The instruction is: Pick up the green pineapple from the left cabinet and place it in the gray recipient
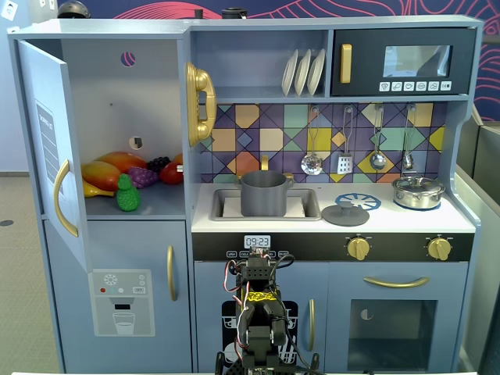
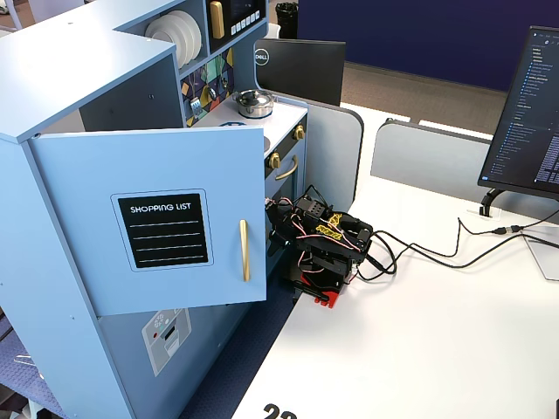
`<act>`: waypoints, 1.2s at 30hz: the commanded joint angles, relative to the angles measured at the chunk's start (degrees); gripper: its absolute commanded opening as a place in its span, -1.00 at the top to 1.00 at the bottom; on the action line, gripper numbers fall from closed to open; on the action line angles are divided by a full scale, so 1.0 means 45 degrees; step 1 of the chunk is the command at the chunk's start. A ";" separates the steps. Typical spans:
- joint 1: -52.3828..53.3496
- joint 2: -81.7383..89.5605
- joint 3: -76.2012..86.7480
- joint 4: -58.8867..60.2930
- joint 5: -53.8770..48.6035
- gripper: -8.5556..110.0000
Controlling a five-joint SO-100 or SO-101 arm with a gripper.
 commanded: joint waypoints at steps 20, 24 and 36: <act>-0.7246 -0.0605 -0.1660 -0.8125 0.1465 0.86; -0.9844 -0.2383 -0.3711 -1.2988 -0.0703 0.86; -1.0937 -0.7598 -0.8516 -1.6270 -0.2773 0.85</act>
